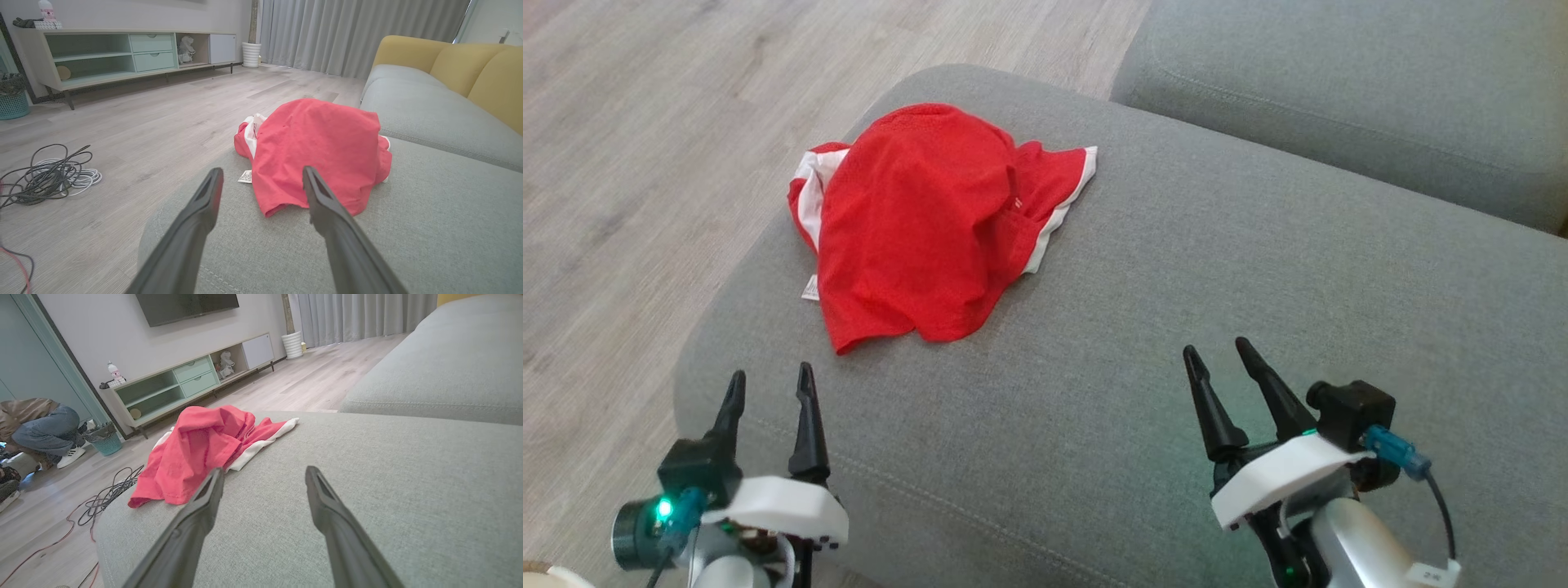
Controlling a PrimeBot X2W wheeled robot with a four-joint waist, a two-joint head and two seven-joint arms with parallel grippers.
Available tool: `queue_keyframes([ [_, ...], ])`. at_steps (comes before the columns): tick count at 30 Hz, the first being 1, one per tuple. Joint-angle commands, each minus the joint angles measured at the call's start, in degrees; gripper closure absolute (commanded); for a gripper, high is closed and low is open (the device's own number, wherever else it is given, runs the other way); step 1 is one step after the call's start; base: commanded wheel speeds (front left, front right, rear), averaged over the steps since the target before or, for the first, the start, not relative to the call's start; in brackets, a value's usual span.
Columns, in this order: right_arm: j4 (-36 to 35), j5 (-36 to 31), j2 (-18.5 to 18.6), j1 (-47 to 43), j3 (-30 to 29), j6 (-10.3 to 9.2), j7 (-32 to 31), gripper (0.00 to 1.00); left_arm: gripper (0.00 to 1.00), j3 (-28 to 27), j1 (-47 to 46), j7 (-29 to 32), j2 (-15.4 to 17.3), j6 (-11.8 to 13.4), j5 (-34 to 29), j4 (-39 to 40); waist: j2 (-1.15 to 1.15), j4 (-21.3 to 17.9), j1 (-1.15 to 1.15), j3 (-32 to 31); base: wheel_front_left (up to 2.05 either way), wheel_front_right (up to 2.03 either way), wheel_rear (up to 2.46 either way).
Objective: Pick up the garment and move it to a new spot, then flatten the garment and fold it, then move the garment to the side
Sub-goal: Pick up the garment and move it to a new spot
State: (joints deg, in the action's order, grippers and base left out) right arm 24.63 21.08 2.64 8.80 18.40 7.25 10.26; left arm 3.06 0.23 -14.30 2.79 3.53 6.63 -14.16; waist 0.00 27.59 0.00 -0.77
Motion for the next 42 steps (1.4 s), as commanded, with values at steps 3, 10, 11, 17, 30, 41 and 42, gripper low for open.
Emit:
queue_keyframes([
  [3, -0.84, 0.88, 0.23, 2.90, 1.77, 0.24, 1.03, 0.00, 0.00, -1.96, -1.81, -0.70, 0.23, 0.27, -0.30, 2.63, 0.00, 0.21, 0.00, 0.14, 0.00, 0.00, 0.00],
  [10, 0.15, 1.73, 0.23, 3.08, 2.62, 0.24, 1.82, 0.00, 0.00, -2.44, -1.47, -0.70, 0.20, 0.16, -0.09, 2.24, 0.00, -0.13, 0.00, -0.43, 0.00, 0.00, 0.00],
  [11, 0.29, 1.79, 0.23, 2.99, 2.54, 0.24, 1.96, 0.00, 0.00, -2.50, -1.52, -0.70, 0.19, 0.10, -0.13, 2.15, 0.00, -0.24, 0.00, -0.54, 0.00, 0.00, 0.00],
  [17, 0.54, 0.89, 0.23, 2.24, 2.03, 0.24, 2.55, 0.00, 0.00, -3.57, -2.19, -0.70, 0.62, -0.38, -0.10, 1.70, 0.00, -1.58, 0.00, -0.61, 0.00, 0.00, 0.00],
  [30, -3.87, -4.44, 0.23, 4.27, -0.32, 0.24, 1.07, 0.00, 0.00, -8.36, -9.35, -0.70, 6.34, -3.80, 2.18, -0.23, 0.00, -7.45, 0.00, 6.34, 0.00, 0.00, 0.00],
  [41, -13.23, -10.08, 0.23, 7.26, -0.79, 0.24, -3.21, 0.00, 0.00, -8.80, -28.32, 9.63, 15.69, -9.99, 8.85, -17.20, 0.00, -12.30, 0.00, 16.03, 0.00, 0.00, 0.00],
  [42, -13.77, -10.21, 0.23, 7.41, -0.79, 0.24, -3.45, 0.00, 0.00, -8.40, -29.87, 10.66, 16.39, -10.23, 9.30, -18.68, 0.00, -12.60, 0.00, 16.66, 0.00, 0.00, 0.00],
])
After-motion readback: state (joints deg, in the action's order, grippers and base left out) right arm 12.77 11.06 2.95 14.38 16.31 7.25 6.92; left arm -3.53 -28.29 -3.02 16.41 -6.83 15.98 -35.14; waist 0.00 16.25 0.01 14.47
